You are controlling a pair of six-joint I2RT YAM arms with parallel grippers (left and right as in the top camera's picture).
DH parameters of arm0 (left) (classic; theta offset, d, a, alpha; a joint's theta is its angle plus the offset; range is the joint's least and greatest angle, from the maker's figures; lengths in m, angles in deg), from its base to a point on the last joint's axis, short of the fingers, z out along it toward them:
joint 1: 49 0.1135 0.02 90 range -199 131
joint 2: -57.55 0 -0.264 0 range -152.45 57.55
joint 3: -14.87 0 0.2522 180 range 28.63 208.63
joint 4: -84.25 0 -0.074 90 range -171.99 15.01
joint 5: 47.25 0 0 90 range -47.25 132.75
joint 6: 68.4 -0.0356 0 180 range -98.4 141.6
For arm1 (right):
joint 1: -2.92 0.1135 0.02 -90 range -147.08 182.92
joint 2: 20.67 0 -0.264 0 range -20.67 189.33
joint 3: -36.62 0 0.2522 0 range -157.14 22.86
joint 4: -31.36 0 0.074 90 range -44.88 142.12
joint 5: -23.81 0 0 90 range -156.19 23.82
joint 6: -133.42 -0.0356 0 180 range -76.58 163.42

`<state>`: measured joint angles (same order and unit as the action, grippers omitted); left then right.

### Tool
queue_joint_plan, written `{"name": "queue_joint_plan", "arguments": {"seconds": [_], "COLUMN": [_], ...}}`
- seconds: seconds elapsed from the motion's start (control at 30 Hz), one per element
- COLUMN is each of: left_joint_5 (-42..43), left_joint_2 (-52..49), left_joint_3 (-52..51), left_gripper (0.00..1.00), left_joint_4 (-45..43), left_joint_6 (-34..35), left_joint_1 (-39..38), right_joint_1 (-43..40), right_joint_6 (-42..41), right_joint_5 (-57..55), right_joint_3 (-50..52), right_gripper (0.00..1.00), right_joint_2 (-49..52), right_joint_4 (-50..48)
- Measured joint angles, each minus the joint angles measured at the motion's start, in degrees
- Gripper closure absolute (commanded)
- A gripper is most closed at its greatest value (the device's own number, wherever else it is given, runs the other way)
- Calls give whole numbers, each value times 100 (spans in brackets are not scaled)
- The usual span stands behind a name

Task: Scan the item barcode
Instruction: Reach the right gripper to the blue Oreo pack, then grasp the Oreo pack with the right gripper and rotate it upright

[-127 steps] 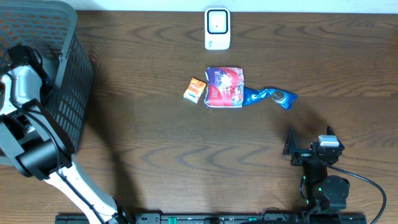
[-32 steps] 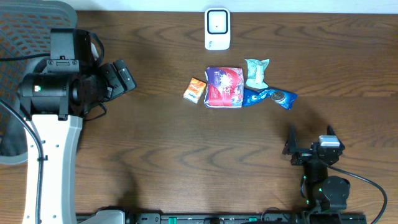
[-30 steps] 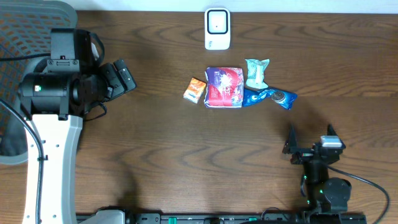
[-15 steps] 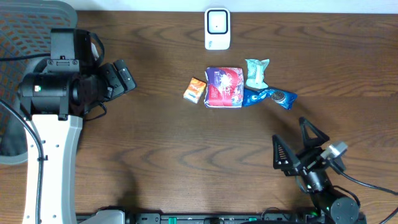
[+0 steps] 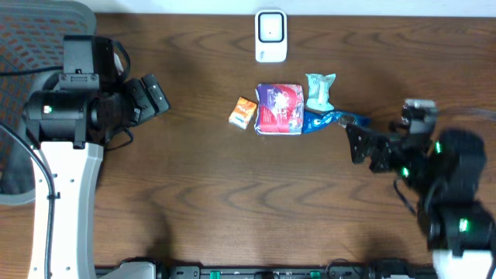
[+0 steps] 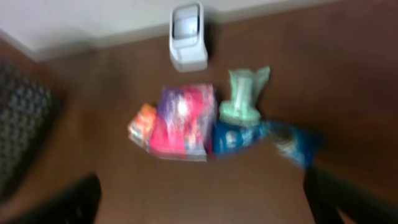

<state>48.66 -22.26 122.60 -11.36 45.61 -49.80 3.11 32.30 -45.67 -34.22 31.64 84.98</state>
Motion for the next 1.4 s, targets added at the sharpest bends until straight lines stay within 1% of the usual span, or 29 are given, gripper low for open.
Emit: {"name": "queue_joint_plan", "arguments": {"seconds": [0.03,0.07,0.17,0.2,0.27,0.3,0.33,0.43,0.53,0.6,0.7,0.73,0.83,0.97,1.0,1.07,1.13,1.2,1.37,1.4], "left_joint_5": [0,-7,-7,-9,-7,-9,-7,-7,-9,-7,-7,-7,-7,-7,-7,-9,-7,-7,-7,-7], "left_joint_2": [0,0,0,0,0,0,0,0,0,0,0,0,0,0,0,0,0,0,0,0], "left_joint_3": [0,0,0,0,0,0,0,0,0,0,0,0,0,0,0,0,0,0,0,0], "left_gripper": [2,2,2,2,2,2,2,2,2,2,2,2,2,2,2,2,2,2,2,2], "left_joint_4": [-9,-2,-11,-11,-9,-13,-11,-11,-13,-13,-13,-13,-11,-13,-11,-11,-13,-13,-13,-11], "left_joint_6": [0,0,0,0,0,0,0,0,-2,0,0,0,0,0,0,-2,0,0,-2,0], "left_joint_1": [0,0,0,0,0,0,0,0,0,0,0,0,0,0,0,0,0,0,0,0], "right_joint_1": [0,2,2,2,-11,-31,-48,-105,-125,-122,-125,-125,-122,-125,-125,-142,-188,-350,-769,-868], "right_joint_6": [76,225,317,299,-61,-249,-385,-1008,-1543,-1843,-2151,-2190,-2531,-3047,-3117,-3084,-2898,-2476,-1790,-1596], "right_joint_5": [66,302,509,516,411,389,372,356,376,378,393,396,358,-37,-188,-332,-420,-516,-654,-682], "right_joint_3": [-219,-643,-763,-765,-769,-769,-772,-776,-778,-778,-778,-778,-780,-785,-785,-785,-785,-809,-1270,-1491], "right_gripper": [1,1,1,4,25,31,33,32,34,34,35,37,52,55,57,62,71,80,79,74], "right_joint_2": [254,861,1401,1604,2013,2146,2275,2817,3445,3788,4262,4315,4658,5130,5285,5458,5539,5543,5543,5545], "right_joint_4": [63,284,407,431,446,450,452,455,422,297,-210,-273,-693,-866,-918,-1023,-1143,-1189,-739,-531]}}
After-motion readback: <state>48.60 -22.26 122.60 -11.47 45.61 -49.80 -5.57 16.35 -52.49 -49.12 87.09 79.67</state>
